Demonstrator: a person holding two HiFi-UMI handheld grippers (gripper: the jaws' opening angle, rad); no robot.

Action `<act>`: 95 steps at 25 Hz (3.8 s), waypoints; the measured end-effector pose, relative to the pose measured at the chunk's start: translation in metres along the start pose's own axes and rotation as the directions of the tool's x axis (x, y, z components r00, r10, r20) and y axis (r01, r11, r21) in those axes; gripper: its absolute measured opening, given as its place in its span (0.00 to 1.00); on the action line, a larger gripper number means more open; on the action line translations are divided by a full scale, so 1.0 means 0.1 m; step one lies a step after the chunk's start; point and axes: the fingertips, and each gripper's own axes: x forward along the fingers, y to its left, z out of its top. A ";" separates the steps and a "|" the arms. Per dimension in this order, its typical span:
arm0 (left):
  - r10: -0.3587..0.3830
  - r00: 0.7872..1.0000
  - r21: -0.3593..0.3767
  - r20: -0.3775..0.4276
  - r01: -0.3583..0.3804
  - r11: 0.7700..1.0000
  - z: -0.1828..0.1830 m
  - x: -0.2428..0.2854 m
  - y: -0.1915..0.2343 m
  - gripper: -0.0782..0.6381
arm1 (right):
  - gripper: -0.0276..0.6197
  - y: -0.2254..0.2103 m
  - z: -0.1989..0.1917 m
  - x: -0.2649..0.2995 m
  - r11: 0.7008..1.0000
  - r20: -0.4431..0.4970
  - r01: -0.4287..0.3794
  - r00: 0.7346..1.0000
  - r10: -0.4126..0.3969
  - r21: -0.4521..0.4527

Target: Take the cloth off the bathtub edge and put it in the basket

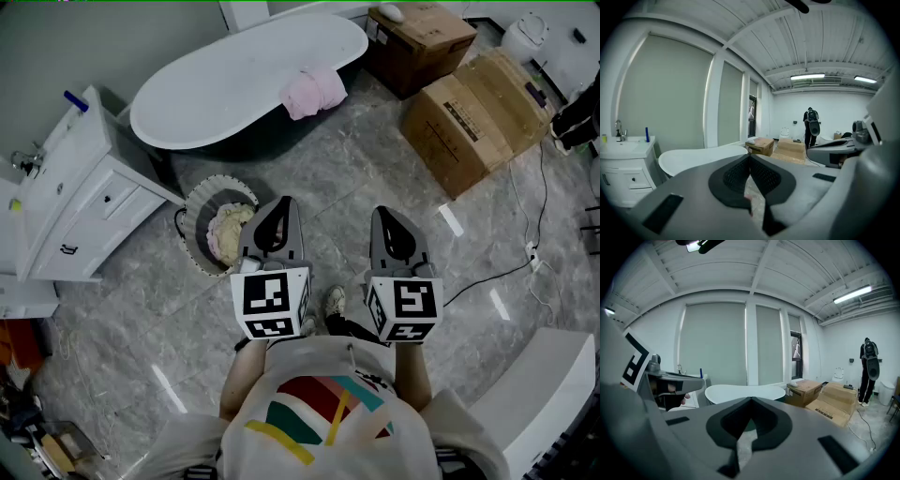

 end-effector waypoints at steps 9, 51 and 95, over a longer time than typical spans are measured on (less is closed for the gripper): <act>0.009 1.000 0.033 0.014 -0.009 0.999 0.01 0.09 -0.06 0.13 | 0.06 -0.07 -0.02 0.08 1.000 0.006 -0.011 1.000 0.011 0.016; 0.000 0.995 -0.130 0.101 0.013 0.991 0.29 1.77 0.08 0.13 | 0.06 -1.19 0.03 0.85 0.999 0.018 0.019 1.000 -0.018 -0.037; 0.171 0.985 -0.177 0.024 -0.164 0.970 1.06 5.09 1.98 0.13 | 0.06 -1.47 1.26 5.05 0.956 -0.177 -0.236 0.963 0.206 -0.173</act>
